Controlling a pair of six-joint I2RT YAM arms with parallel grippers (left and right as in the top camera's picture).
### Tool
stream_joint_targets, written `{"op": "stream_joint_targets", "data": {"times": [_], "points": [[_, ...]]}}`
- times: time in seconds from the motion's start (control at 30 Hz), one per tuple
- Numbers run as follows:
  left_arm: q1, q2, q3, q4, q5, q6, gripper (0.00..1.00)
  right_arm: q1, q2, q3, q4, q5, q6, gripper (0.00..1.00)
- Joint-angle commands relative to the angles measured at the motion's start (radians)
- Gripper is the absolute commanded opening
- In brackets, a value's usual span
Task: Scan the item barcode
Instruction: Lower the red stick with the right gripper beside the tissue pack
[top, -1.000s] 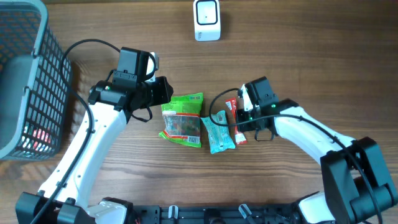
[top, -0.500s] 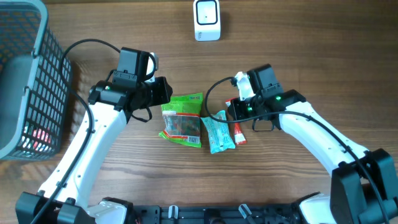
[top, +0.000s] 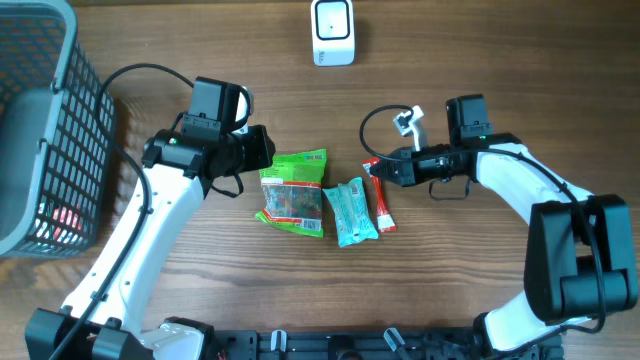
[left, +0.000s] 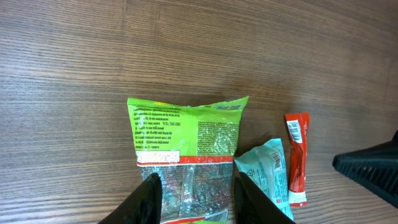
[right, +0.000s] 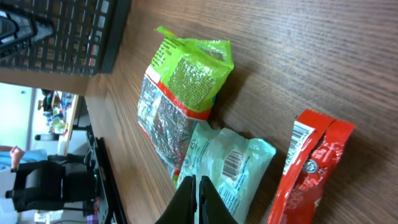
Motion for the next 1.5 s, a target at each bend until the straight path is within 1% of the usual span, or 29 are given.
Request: {"op": "stream_joint_targets", "data": {"times": [0.0,0.07,0.17,0.23,0.3,0.4,0.47,0.5,0.57,0.6,0.63,0.67,0.77,0.87,0.93,1.07,1.13,1.23,1.3,1.33,1.37,1.4,1.47], "points": [[-0.003,0.006,0.001,-0.001,-0.017,0.015,0.35,0.015,0.050,-0.015,-0.001,0.048,-0.024,0.04],[-0.003,0.006,0.001,-0.001,-0.017,0.015,0.35,0.014,0.079,-0.039,0.011,0.104,-0.025,0.04],[-0.003,0.006,0.001,0.000,-0.018,0.015,0.36,0.013,0.156,-0.067,0.092,0.176,-0.021,0.04],[-0.003,0.006,0.001,-0.001,-0.018,0.015,0.36,0.014,0.215,-0.066,0.124,0.153,-0.021,0.04],[-0.003,0.006,0.001,-0.001,-0.018,0.015,0.36,-0.008,0.240,-0.066,0.117,0.149,-0.018,0.04],[-0.003,0.006,0.001,-0.001,-0.018,0.015,0.36,-0.027,0.215,-0.045,0.071,0.119,-0.026,0.04],[-0.003,0.006,0.001,0.000,-0.018,0.015,0.37,-0.029,0.120,0.037,-0.033,-0.063,-0.025,0.07],[-0.003,0.006,0.001,0.000,-0.018,0.015,0.37,-0.029,0.089,0.055,-0.057,-0.072,-0.022,0.08],[-0.003,0.006,0.001,0.000,-0.018,0.015,0.38,-0.030,0.005,0.068,-0.106,-0.017,-0.010,0.09],[-0.003,0.006,0.001,0.000,-0.018,0.015,0.38,-0.030,-0.019,0.068,-0.133,0.064,0.010,0.09],[-0.003,0.006,0.001,0.000,-0.018,0.016,0.38,-0.031,-0.024,0.066,-0.163,0.159,0.013,0.06],[-0.003,0.006,0.001,0.000,-0.018,0.016,0.38,-0.031,-0.019,0.064,-0.171,0.193,0.013,0.04],[-0.003,0.006,0.001,-0.001,-0.018,0.016,0.38,-0.044,0.006,0.029,-0.185,0.217,0.029,0.04],[-0.003,0.006,0.001,-0.001,-0.020,0.016,0.39,-0.096,0.019,-0.013,-0.186,0.217,0.027,0.04],[-0.003,0.006,0.001,0.000,-0.042,0.016,0.39,-0.133,0.019,-0.042,-0.159,0.210,0.024,0.04],[-0.003,0.006,0.001,-0.001,-0.051,0.016,0.39,-0.134,0.019,-0.118,-0.069,0.221,0.042,0.04],[-0.003,0.006,0.001,-0.001,-0.051,0.016,0.39,-0.134,0.019,-0.201,0.055,0.319,0.137,0.04],[-0.003,0.006,0.001,0.000,-0.051,0.016,0.39,-0.134,0.019,-0.291,0.193,0.361,0.224,0.04],[-0.003,0.006,0.001,-0.001,-0.051,0.016,0.39,-0.134,0.019,-0.311,0.199,0.452,0.240,0.04],[-0.003,0.006,0.001,-0.001,-0.051,0.016,0.39,-0.134,0.019,-0.311,0.204,0.462,0.246,0.04],[-0.003,0.006,0.001,0.000,-0.051,0.016,0.39,-0.134,0.019,-0.301,0.200,0.440,0.256,0.04],[-0.003,0.006,0.001,0.000,-0.051,0.016,0.39,-0.131,0.019,-0.279,0.189,0.290,0.230,0.04],[-0.003,0.006,0.001,-0.001,-0.051,0.015,0.39,-0.119,0.019,-0.268,0.200,0.110,0.209,0.04]]}}
